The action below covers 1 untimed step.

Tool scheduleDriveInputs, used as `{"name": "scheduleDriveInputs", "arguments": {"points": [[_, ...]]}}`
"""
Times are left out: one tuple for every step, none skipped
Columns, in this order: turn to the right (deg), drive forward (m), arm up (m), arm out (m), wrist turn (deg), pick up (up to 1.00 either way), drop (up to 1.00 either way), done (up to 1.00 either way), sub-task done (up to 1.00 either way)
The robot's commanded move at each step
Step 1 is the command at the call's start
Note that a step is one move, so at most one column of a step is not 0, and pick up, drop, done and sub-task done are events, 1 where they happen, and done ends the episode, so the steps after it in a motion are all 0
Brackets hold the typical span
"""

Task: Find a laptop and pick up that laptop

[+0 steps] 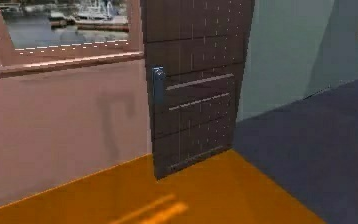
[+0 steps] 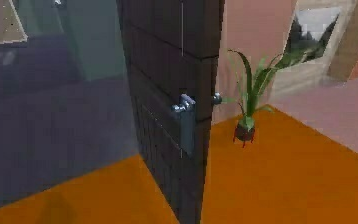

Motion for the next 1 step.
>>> {"name": "scheduleDriveInputs", "arguments": {"points": [[45.0, 0.00, 0.00, 0.00, 0.0, 0.00, 0.00, 0.00, 0.00]]}}
